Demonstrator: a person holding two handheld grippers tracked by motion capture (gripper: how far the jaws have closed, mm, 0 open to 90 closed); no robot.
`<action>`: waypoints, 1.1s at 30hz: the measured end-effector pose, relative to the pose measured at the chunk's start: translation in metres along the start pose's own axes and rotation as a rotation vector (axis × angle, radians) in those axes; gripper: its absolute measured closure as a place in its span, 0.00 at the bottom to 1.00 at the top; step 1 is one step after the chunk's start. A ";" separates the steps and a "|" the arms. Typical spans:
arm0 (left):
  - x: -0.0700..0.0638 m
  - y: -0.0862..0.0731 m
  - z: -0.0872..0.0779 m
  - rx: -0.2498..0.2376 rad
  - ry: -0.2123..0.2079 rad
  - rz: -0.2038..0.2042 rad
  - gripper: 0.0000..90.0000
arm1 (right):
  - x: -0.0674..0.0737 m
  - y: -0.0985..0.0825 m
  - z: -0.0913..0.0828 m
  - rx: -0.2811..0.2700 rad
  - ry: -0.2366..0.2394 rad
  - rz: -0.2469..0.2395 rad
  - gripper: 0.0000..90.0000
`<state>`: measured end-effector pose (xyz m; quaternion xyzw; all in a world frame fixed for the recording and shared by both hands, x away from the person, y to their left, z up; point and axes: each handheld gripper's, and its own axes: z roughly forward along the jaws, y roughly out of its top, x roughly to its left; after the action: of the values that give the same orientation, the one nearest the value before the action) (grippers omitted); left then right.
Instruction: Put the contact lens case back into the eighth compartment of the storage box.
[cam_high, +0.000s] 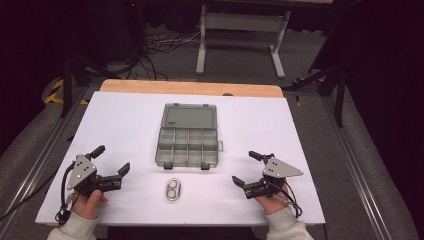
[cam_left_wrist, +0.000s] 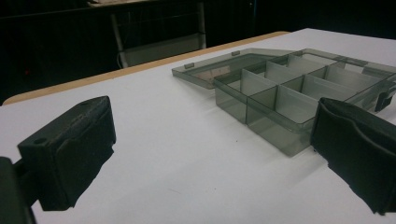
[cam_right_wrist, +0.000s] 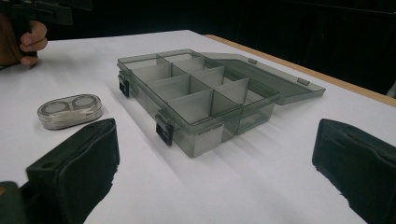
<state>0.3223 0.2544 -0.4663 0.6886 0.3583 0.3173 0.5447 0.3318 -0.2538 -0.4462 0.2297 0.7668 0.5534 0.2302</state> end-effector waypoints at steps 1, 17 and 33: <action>0.000 0.000 0.000 0.001 0.000 0.001 0.01 | 0.000 0.000 0.000 0.000 0.000 0.000 0.01; 0.000 0.000 0.000 0.002 -0.001 0.002 0.01 | 0.002 0.000 0.002 0.009 0.027 -0.005 0.01; 0.000 0.000 0.000 0.002 -0.002 0.006 0.01 | 0.002 0.015 0.005 0.023 0.028 -0.013 0.01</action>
<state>0.3225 0.2538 -0.4665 0.6905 0.3560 0.3181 0.5433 0.3352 -0.2445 -0.4335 0.2196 0.7776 0.5463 0.2207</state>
